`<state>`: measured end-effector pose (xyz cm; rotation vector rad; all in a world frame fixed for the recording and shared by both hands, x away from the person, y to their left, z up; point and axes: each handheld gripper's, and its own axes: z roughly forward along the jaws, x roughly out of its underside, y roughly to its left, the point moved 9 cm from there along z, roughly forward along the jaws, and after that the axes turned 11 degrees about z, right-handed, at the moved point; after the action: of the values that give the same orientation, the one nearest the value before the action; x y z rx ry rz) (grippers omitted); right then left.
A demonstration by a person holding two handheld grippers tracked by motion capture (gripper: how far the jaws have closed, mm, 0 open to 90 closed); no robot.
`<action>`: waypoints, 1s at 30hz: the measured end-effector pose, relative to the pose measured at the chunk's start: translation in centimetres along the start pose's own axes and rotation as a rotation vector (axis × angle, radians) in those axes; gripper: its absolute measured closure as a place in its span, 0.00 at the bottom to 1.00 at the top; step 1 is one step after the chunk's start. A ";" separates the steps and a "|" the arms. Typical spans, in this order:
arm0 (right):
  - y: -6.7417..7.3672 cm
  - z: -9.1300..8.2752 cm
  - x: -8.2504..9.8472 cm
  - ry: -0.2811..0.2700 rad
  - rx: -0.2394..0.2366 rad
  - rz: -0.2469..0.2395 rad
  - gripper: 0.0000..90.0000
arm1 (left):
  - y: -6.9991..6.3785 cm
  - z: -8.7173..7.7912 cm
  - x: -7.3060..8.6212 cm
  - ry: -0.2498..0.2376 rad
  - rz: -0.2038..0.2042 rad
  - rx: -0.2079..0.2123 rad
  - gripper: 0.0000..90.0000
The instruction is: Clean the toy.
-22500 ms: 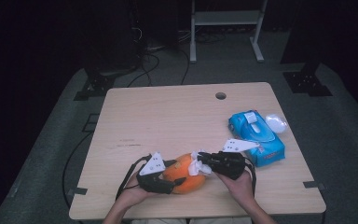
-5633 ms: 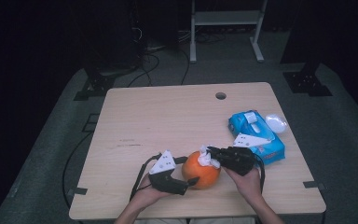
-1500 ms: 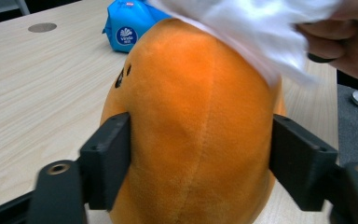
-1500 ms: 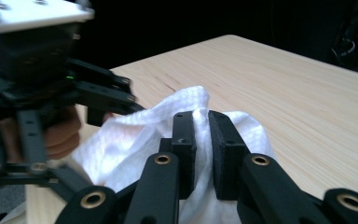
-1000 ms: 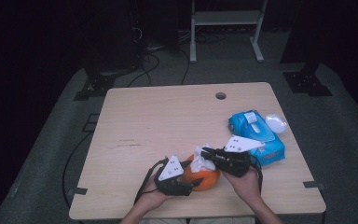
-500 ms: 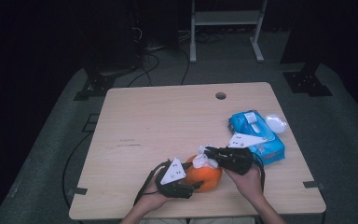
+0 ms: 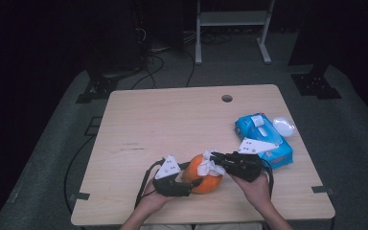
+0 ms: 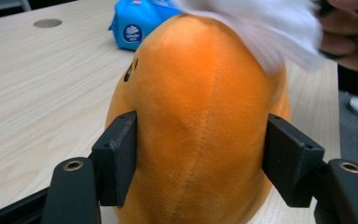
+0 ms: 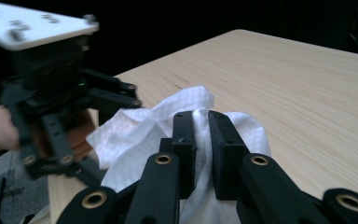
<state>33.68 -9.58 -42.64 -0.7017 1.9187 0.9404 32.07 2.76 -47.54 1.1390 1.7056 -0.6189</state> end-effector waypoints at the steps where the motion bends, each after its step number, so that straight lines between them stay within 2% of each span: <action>1: 0.0 0.1 0.0 0.001 0.001 -0.006 0.90 | 0.1 0.0 0.1 -0.002 -0.007 0.001 0.37; 8: -2.7 -0.2 0.8 0.001 0.032 0.075 0.90 | 0.6 -0.2 0.1 -0.008 -0.038 -0.012 0.37; 9: -2.5 -0.2 0.8 0.000 0.032 0.074 0.90 | 0.6 -0.2 0.2 -0.008 -0.041 -0.015 0.37; 12: -1.4 0.0 0.7 0.000 0.038 0.030 0.90 | 0.8 -0.3 0.2 -0.007 -0.053 -0.021 0.37; 16: 0.9 0.4 0.4 -0.006 -0.011 -0.021 0.90 | 1.1 -0.2 0.2 -0.013 -0.081 -0.027 0.38; 18: 1.6 0.7 0.5 0.005 -0.004 -0.065 0.90 | 1.0 -0.2 0.2 -0.012 -0.075 -0.025 0.38; 19: 1.5 0.7 0.5 0.008 0.003 -0.075 0.90 | 0.9 -0.2 0.2 -0.015 -0.068 -0.021 0.38; 23: 0.3 0.4 0.6 0.006 -0.009 -0.017 0.90 | 0.4 0.0 0.0 -0.018 -0.023 0.012 0.30; 27: -0.2 0.2 0.4 0.000 0.007 -0.018 0.90 | 0.6 0.5 0.4 -0.002 -0.027 0.008 0.18; 28: -0.3 0.3 0.4 -0.003 0.007 -0.016 0.90 | 0.5 0.6 0.4 -0.003 -0.034 0.010 0.18; 30: -0.5 0.3 0.4 -0.005 0.011 -0.008 0.90 | 0.4 0.7 0.4 0.001 -0.022 0.001 0.21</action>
<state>33.97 -9.63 -43.23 -0.6996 1.9145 0.9246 32.70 2.52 -48.13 1.1227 1.7207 -0.6326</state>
